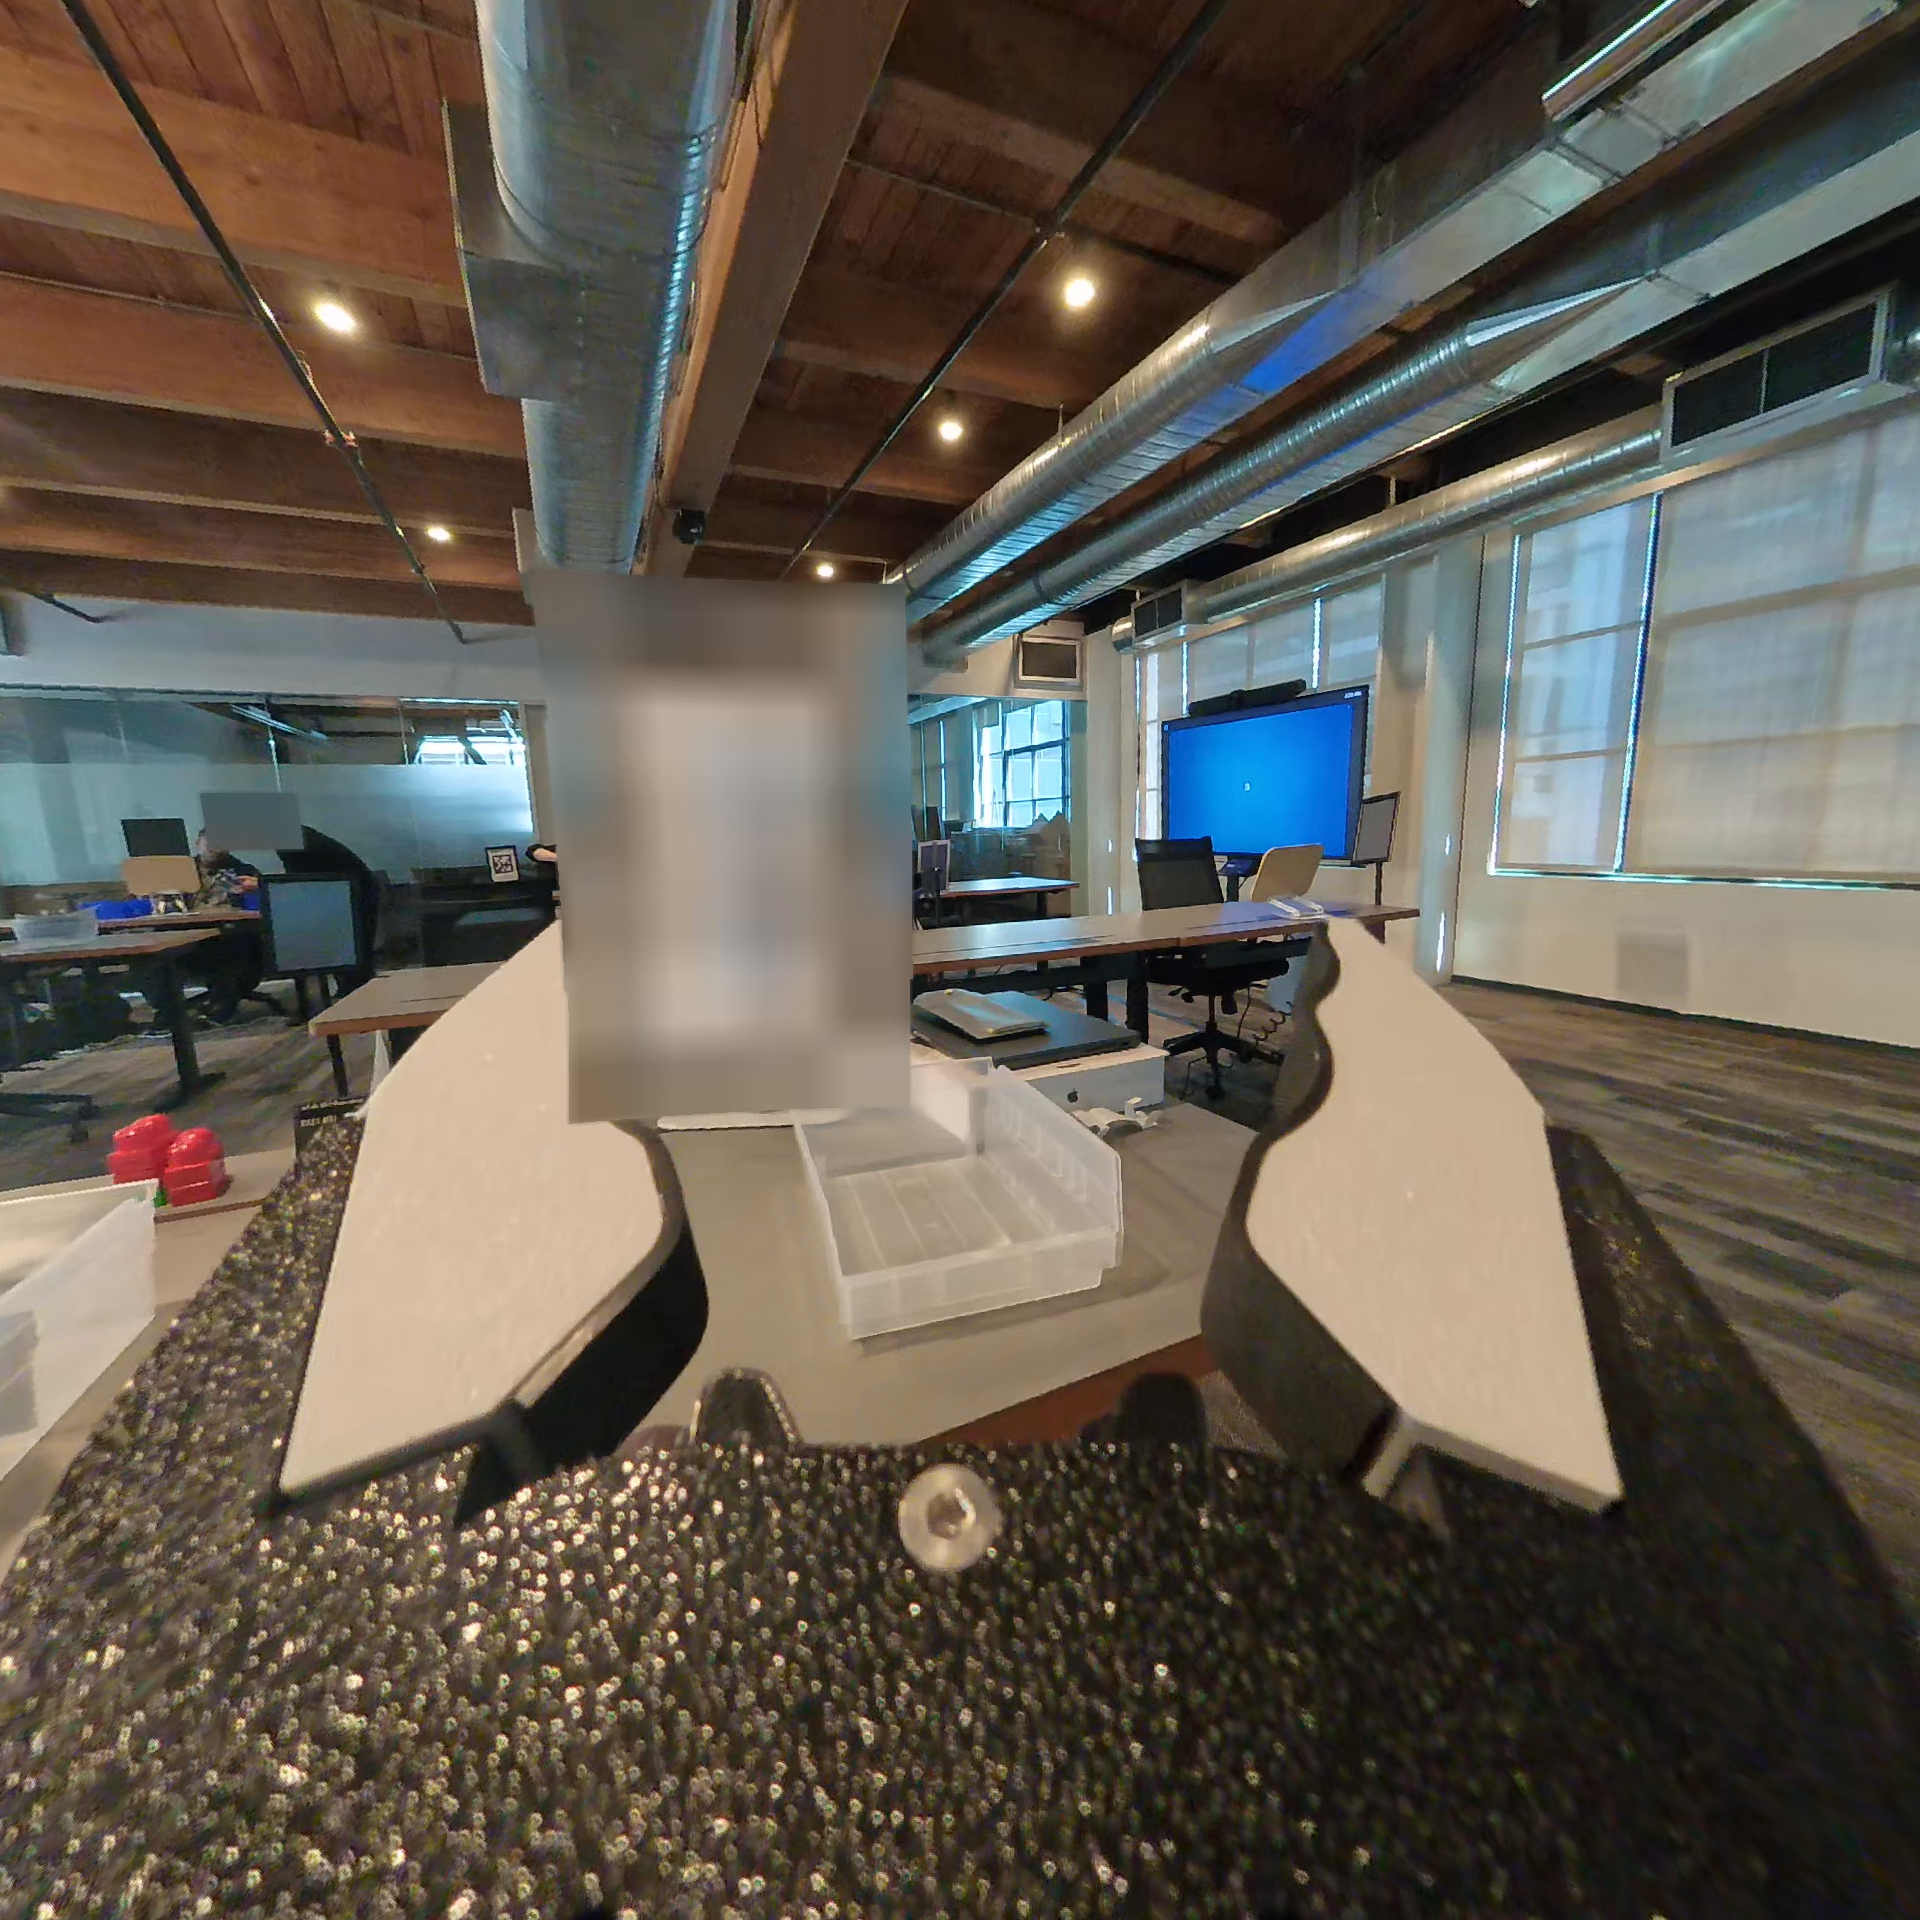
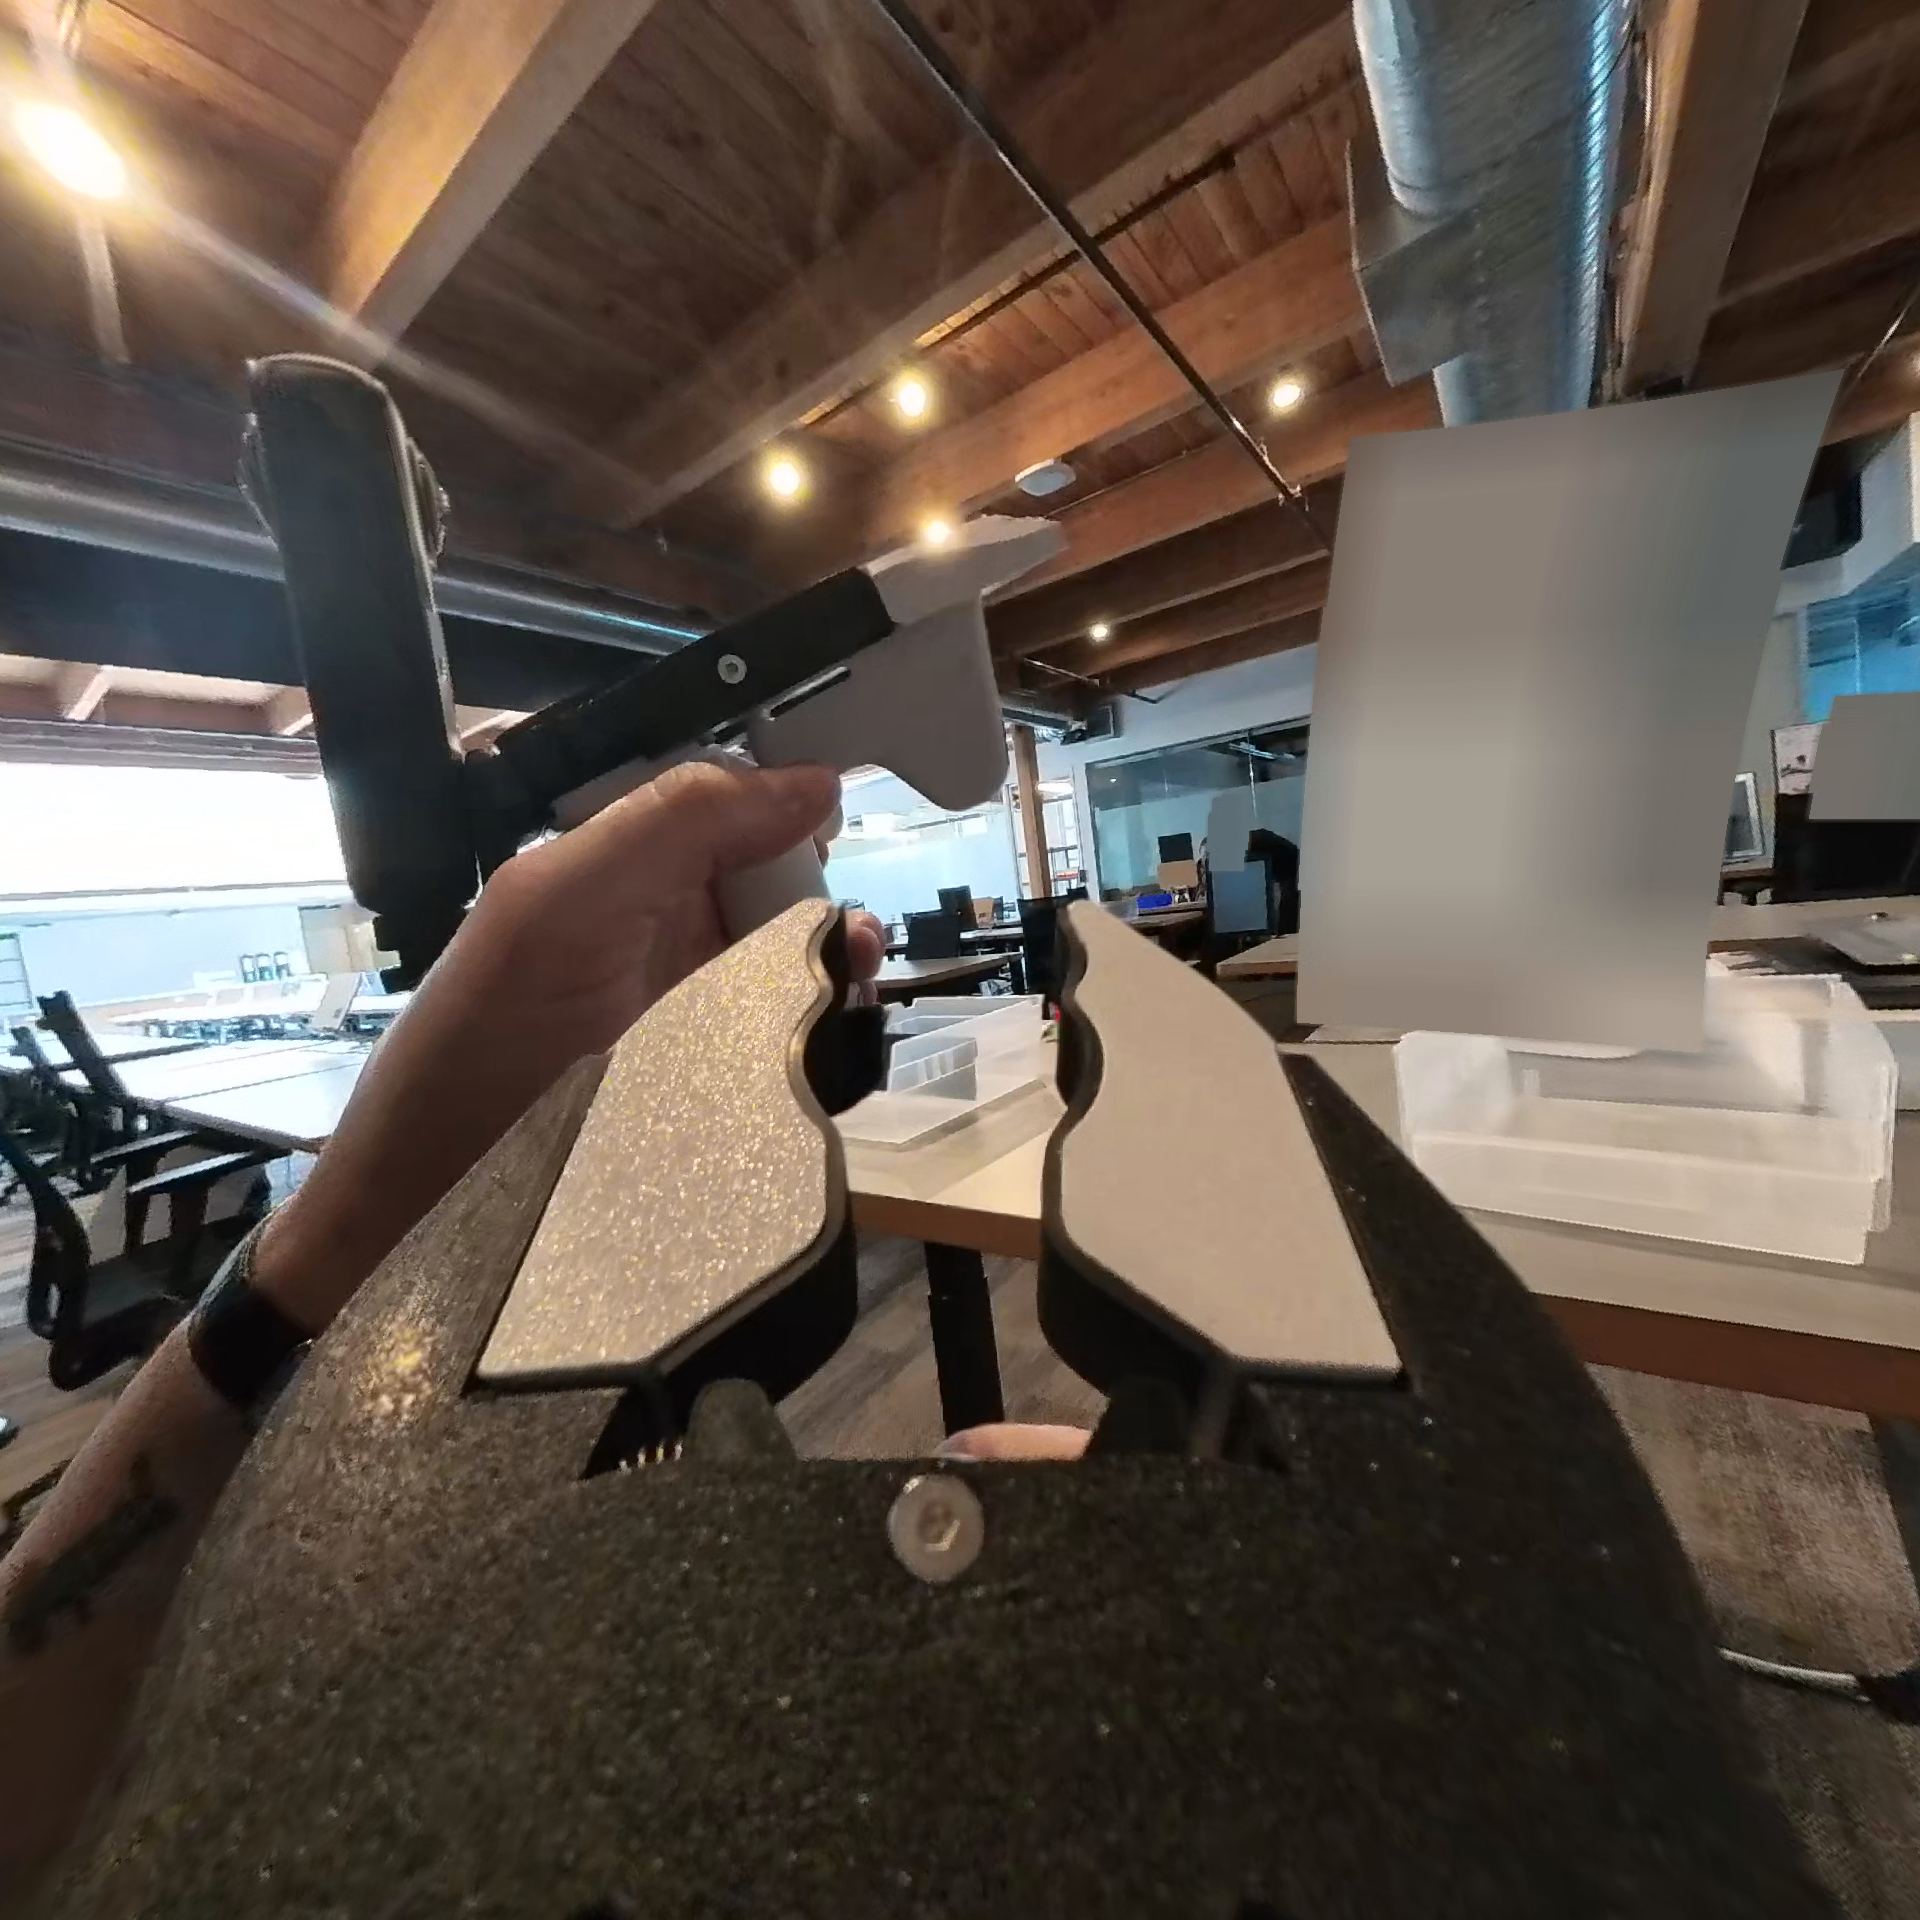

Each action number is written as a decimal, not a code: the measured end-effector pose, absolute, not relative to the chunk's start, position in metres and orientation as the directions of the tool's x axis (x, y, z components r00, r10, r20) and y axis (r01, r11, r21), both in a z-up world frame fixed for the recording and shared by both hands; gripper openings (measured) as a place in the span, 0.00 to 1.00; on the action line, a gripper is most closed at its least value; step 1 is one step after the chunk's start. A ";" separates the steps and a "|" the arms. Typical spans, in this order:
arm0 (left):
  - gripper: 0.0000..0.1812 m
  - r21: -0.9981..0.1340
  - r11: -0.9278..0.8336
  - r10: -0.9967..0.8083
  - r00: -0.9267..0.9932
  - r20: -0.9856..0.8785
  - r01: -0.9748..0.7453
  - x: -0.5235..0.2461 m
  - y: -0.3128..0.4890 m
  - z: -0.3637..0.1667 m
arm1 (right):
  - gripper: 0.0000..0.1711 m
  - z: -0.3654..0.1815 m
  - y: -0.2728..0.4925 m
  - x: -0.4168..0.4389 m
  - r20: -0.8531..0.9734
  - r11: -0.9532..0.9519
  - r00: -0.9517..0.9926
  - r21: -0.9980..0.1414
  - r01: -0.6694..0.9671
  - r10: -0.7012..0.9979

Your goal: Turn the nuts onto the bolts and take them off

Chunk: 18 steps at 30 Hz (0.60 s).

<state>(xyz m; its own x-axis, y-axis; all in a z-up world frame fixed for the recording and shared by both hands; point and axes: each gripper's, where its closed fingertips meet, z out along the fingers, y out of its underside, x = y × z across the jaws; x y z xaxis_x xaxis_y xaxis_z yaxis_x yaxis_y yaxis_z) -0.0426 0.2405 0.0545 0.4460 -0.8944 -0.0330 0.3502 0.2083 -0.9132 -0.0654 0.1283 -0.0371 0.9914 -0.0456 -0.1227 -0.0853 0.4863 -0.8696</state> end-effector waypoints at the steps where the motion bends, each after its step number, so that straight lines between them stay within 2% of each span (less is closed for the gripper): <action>1: 0.66 -0.915 0.205 -0.895 0.444 -0.033 0.347 -0.043 0.241 0.053 | 0.22 -0.037 0.128 -0.067 -0.118 0.489 0.992 -0.869 -0.082 -0.043; 12: 0.66 -0.929 0.200 -0.904 0.425 -0.052 0.312 -0.034 0.237 0.042 | 0.20 -0.057 0.132 -0.068 -0.114 0.463 0.992 -0.883 -0.075 -0.059; 18: 0.66 -0.935 0.194 -0.909 0.413 -0.057 0.298 -0.028 0.233 0.038 | 0.15 -0.057 0.133 -0.066 -0.114 0.462 0.992 -0.884 -0.074 -0.059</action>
